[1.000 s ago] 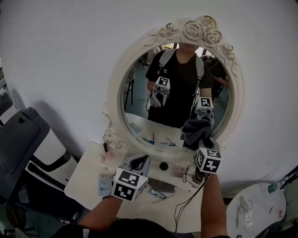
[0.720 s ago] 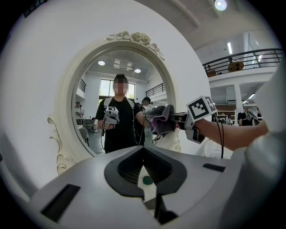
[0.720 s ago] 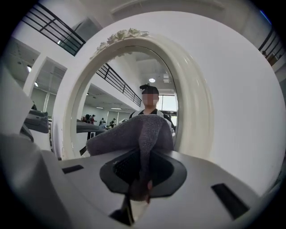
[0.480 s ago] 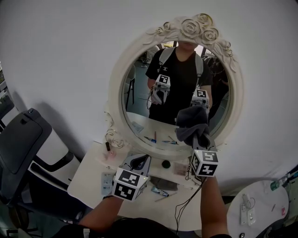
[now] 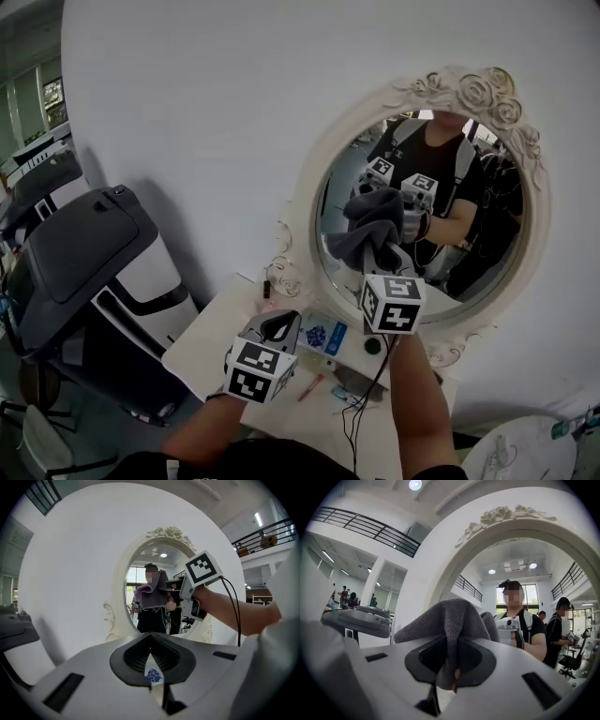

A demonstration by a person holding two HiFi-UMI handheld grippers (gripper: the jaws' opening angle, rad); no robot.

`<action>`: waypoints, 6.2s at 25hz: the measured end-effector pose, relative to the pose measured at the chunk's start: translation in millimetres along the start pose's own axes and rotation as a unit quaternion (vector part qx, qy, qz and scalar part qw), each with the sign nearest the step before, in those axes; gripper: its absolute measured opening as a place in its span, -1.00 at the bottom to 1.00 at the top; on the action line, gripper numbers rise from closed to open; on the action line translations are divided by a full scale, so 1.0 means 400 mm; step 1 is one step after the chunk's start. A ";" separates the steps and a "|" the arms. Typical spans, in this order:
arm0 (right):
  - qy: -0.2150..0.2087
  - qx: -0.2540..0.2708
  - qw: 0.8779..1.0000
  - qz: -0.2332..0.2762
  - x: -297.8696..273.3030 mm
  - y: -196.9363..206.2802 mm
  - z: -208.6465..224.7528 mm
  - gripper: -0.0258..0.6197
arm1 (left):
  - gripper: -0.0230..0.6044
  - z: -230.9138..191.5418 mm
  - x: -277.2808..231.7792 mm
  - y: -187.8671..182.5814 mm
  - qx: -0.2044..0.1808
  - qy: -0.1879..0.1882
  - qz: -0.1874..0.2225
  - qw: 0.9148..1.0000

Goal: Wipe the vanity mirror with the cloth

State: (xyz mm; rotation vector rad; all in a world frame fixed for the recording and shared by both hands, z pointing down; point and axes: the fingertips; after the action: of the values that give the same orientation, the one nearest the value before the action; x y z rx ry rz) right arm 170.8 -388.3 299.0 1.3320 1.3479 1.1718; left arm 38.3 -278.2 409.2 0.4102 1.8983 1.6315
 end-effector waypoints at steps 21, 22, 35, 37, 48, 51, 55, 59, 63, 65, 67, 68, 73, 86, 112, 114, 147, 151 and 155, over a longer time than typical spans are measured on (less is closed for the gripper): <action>0.040 -0.016 0.999 -0.028 -0.122 -0.045 -0.010 -0.78 | -0.91 -0.072 0.074 0.024 0.016 -0.047 0.007 0.999; 0.045 -0.015 0.999 -0.026 -0.110 -0.043 0.013 -0.78 | -0.91 -0.063 0.061 0.025 0.015 -0.040 0.005 0.999; 0.159 -0.019 0.987 -0.031 0.091 0.021 0.410 -0.78 | -0.91 0.146 -0.145 -0.021 -0.025 0.087 -0.011 0.996; 0.187 -0.022 0.981 -0.035 0.132 0.043 0.482 -0.78 | -0.91 0.178 -0.172 -0.028 -0.032 0.107 -0.012 0.994; 0.230 -0.057 0.971 -0.041 0.229 0.095 0.653 -0.78 | -0.91 0.259 -0.231 -0.037 -0.045 0.137 -0.015 0.989; 0.191 -0.046 0.980 -0.022 0.219 0.062 0.567 -0.78 | -0.91 0.245 -0.221 -0.030 -0.041 0.127 -0.017 0.991; 0.125 -0.019 0.992 0.017 0.189 -0.032 0.391 -0.78 | -0.91 0.220 -0.196 -0.029 -0.037 0.112 -0.013 0.993; 0.054 0.001 0.997 0.049 0.129 -0.138 0.201 -0.78 | -0.91 0.159 -0.137 -0.025 -0.024 0.073 -0.006 0.997; 0.018 0.005 0.998 0.056 0.044 -0.216 0.060 -0.78 | -0.91 0.087 -0.058 -0.010 -0.010 0.026 0.000 1.000; 0.015 0.005 0.999 0.048 -0.005 -0.240 0.014 -0.78 | -0.91 0.054 -0.018 -0.002 -0.004 0.005 0.003 1.000; 0.016 0.012 0.999 0.040 -0.052 -0.263 -0.021 -0.78 | -0.91 0.023 0.019 0.006 0.001 -0.015 0.005 1.000; 0.015 0.013 0.999 0.037 -0.070 -0.275 -0.037 -0.78 | -0.91 0.009 0.037 0.011 0.004 -0.024 0.006 1.000; 0.003 0.023 0.999 0.031 -0.129 -0.299 -0.107 -0.78 | -0.91 -0.045 0.098 0.030 0.015 -0.060 0.008 0.998; 0.057 0.028 0.997 0.040 -0.144 -0.288 -0.017 -0.78 | -0.91 -0.050 0.039 0.021 0.014 -0.030 0.006 0.999; 0.233 -0.023 0.971 0.041 0.180 -0.240 0.642 -0.78 | -0.91 0.303 -0.290 -0.041 -0.047 0.181 -0.016 0.982; 0.257 -0.002 0.965 0.043 0.196 -0.226 0.666 -0.78 | -0.91 0.316 -0.294 -0.041 -0.049 0.183 -0.018 0.982; 0.274 -0.095 0.957 -0.023 0.637 0.292 0.372 -0.78 | -0.91 0.338 -0.180 0.007 -0.048 0.176 -0.021 0.983; 0.278 -0.058 0.959 -0.014 0.631 0.278 0.356 -0.78 | -0.91 0.330 -0.175 0.009 -0.048 0.173 -0.017 0.984; 0.269 -0.066 0.961 -0.024 0.624 0.290 0.344 -0.78 | -0.91 0.328 -0.177 0.009 -0.046 0.174 -0.018 0.984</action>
State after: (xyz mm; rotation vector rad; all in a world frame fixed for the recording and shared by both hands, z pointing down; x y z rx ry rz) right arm 317.0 -136.2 397.5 0.9071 1.6313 1.6338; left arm 173.4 -216.2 420.4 0.0514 2.0518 1.8523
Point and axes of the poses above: the fingertips, and each gripper's own axes: x backward along the fingers, z to its right, y out of its underside, and after that the axes turned 15 degrees about y, right-handed
